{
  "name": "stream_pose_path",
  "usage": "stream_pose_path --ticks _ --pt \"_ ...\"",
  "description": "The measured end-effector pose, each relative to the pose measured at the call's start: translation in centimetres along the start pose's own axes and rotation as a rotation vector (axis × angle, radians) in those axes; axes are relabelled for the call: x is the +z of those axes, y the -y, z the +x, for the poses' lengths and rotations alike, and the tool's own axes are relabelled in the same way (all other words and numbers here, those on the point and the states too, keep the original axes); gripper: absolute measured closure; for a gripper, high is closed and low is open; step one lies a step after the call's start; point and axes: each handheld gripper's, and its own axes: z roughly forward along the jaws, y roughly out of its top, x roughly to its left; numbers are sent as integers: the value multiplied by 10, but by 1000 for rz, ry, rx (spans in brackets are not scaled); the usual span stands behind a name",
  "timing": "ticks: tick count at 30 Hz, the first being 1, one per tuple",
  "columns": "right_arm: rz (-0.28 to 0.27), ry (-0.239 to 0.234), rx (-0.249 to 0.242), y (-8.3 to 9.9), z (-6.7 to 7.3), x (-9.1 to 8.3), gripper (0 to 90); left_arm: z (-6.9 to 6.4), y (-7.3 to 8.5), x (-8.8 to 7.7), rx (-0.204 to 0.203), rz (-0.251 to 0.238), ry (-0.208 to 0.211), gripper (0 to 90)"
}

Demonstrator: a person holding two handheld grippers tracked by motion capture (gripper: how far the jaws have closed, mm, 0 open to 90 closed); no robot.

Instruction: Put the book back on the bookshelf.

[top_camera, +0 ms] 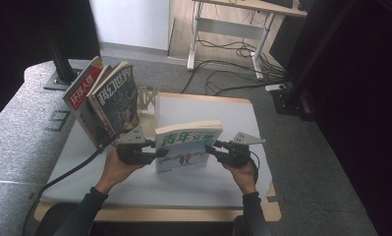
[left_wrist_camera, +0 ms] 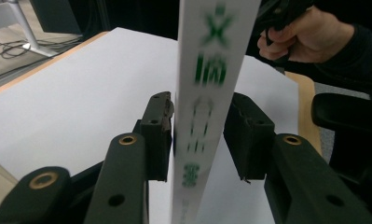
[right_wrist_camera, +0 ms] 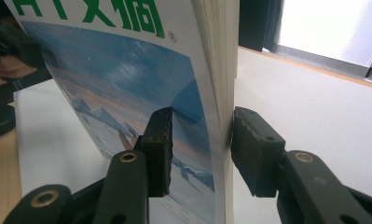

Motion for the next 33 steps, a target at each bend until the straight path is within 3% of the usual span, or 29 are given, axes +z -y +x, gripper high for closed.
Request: stream_pose_path --ticks 4,9,15,20,28,33 --pt "-2 1 4 0 0 0 575 0 -14 2 16 43 -10 621" --pt "-3 3 4 0 0 1 575 0 -29 0 19 62 0 619" --pt "0 6 3 -1 0 1 575 3 -41 0 13 53 23 593" --pt "0 9 2 -1 0 2 575 3 -51 1 10 51 13 585" --pt "-2 12 1 -2 0 3 575 0 -62 4 11 59 -30 719" --pt "-9 17 -6 -2 0 2 568 -1 -63 5 17 63 -51 733"
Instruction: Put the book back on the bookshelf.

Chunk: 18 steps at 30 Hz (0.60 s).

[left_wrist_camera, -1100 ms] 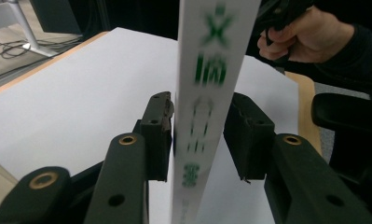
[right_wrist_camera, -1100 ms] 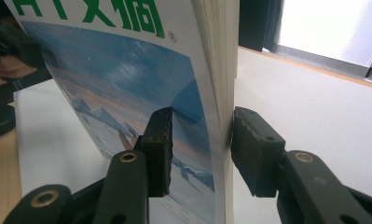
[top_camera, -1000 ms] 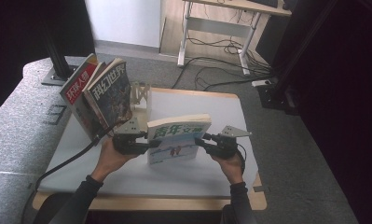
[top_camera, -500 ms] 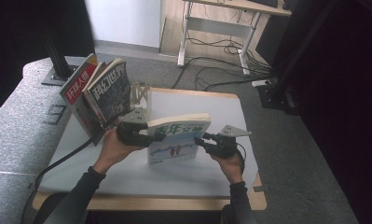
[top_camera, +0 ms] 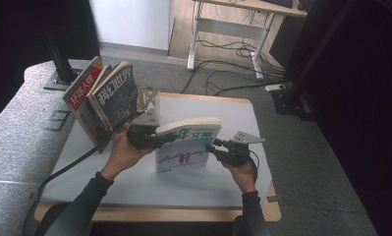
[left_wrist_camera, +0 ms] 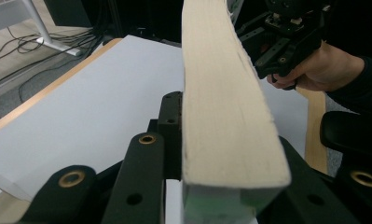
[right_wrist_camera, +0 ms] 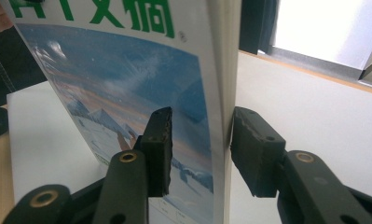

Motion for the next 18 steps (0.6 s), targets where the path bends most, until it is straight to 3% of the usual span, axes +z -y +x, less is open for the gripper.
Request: stream_pose_path --ticks 5,8,9,10,14,18 --pt "18 40 -14 3 -1 -4 514 0 -3 1 1 23 -16 736" --pt "55 97 -22 9 -6 -7 451 1 -5 1 2 37 -20 736" --pt "55 97 -22 9 -6 -7 451 2 -5 1 2 41 -21 736" --pt "73 128 -12 14 -9 -9 422 2 -6 1 3 46 -20 736" --pt "109 172 7 22 -15 -12 382 3 -8 1 6 64 -17 736" --pt "184 224 29 37 -25 -14 340 5 -10 1 6 79 -4 736"
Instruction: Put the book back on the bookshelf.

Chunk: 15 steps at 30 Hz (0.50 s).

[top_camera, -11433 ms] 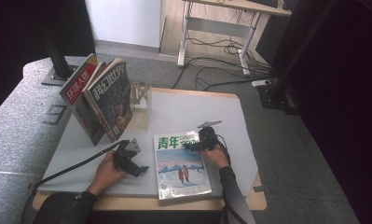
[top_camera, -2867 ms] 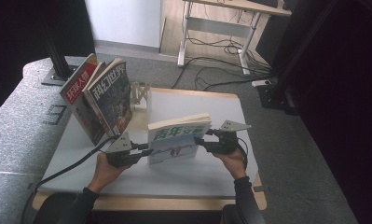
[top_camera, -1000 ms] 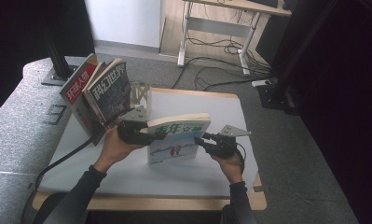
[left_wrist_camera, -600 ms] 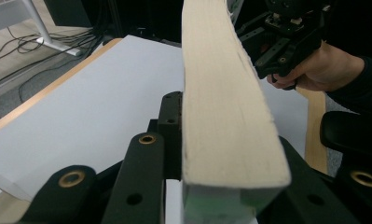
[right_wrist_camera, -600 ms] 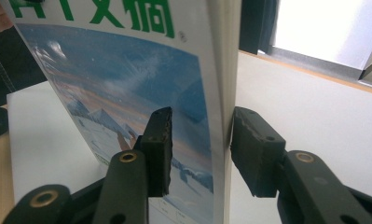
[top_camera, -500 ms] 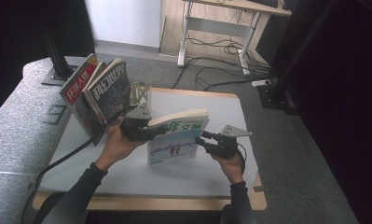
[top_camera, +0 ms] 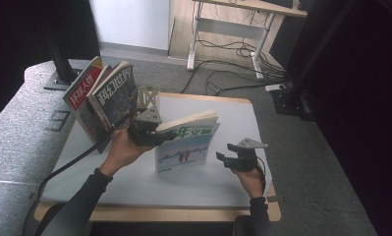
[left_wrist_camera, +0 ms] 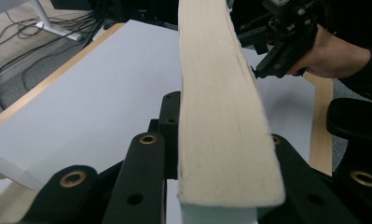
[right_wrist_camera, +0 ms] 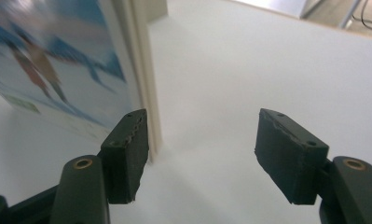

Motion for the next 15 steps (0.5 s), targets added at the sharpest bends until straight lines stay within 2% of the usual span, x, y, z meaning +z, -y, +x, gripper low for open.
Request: stream_pose_path --ticks 9,12,15 --pt "86 38 -2 27 -8 11 313 4 0 1 -20 -4 -4 739" --pt "97 54 -14 31 -9 12 304 7 0 1 -36 -8 -5 740" --pt "111 76 -5 37 -14 14 281 10 -1 2 -51 -8 3 740"
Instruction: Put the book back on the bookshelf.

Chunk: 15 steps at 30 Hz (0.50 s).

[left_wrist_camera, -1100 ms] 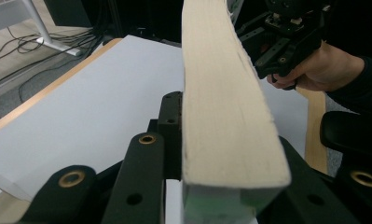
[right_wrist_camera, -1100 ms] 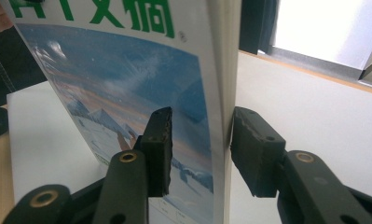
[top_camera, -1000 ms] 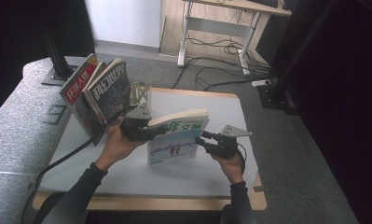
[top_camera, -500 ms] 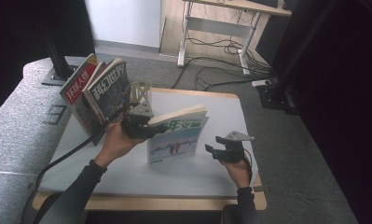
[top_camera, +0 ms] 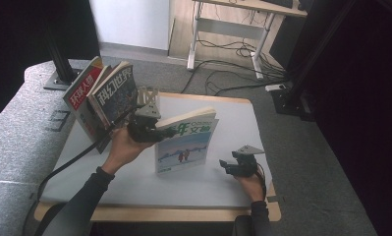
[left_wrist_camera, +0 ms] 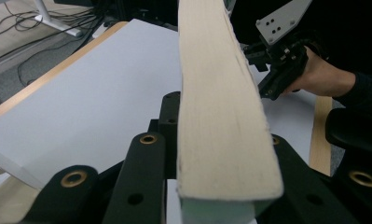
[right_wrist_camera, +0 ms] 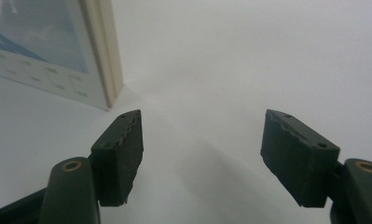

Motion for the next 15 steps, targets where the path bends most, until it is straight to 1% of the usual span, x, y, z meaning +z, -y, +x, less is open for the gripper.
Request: stream_pose_path --ticks 1,2,5,6,8,9,14,15 --pt "0 0 0 0 0 0 281 1 0 0 -7 -2 -1 740" --pt "7 11 11 3 -2 2 242 2 -1 0 -11 -3 -2 741" --pt "16 12 22 5 -4 3 218 3 -1 -2 -19 -5 -10 741" --pt "32 18 34 6 -4 6 167 4 -2 -3 -24 -6 -13 741" --pt "49 28 40 7 -5 9 140 6 -3 -5 -29 -6 -19 741" --pt "49 28 40 7 -5 9 140 7 -3 -6 -32 -9 -20 741" --pt "88 45 51 12 -6 15 126 9 -5 -15 -39 -13 -39 741" --pt "95 46 55 12 -6 16 111 9 -5 -16 -41 -14 -41 741"
